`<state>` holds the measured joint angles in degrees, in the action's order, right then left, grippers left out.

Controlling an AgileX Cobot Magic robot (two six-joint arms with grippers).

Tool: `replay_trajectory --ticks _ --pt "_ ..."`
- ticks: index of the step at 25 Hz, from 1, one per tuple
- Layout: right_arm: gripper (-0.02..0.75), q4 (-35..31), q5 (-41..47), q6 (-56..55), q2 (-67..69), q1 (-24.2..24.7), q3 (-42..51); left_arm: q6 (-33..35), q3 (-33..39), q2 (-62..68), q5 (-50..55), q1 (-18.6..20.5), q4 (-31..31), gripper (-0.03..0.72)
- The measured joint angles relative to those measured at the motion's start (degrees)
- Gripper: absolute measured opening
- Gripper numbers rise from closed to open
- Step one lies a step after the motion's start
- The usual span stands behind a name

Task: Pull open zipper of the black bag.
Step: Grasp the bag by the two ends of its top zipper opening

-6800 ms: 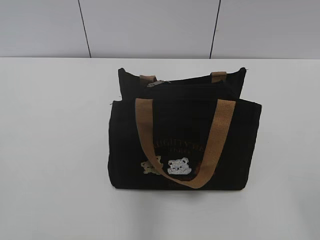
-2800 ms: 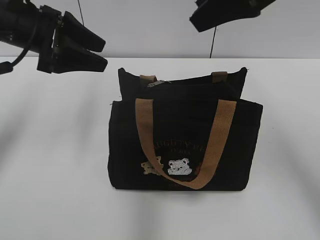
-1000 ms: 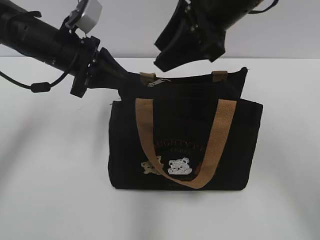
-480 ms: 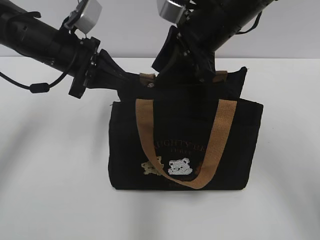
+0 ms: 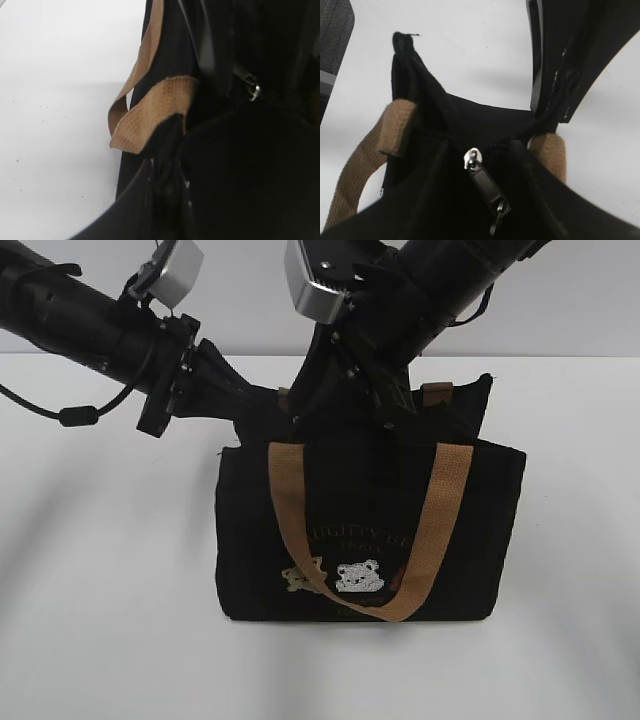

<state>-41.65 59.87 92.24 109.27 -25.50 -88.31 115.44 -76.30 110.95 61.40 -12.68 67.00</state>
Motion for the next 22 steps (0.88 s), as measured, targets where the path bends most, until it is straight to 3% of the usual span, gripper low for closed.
replay_trajectory --ticks 11,15,22 --pt "0.199 2.62 0.10 -4.64 0.00 -0.24 -0.32 0.00 0.00 0.00 -0.05 0.00 -0.11 0.048" --pt "0.100 3.09 0.11 -7.53 -0.05 -0.24 -0.34 0.00 0.00 0.00 -0.05 0.00 -0.21 0.048" --pt "0.091 5.53 0.11 -11.66 -1.68 -0.25 -0.34 0.00 0.00 0.00 0.45 0.00 -0.04 0.048"
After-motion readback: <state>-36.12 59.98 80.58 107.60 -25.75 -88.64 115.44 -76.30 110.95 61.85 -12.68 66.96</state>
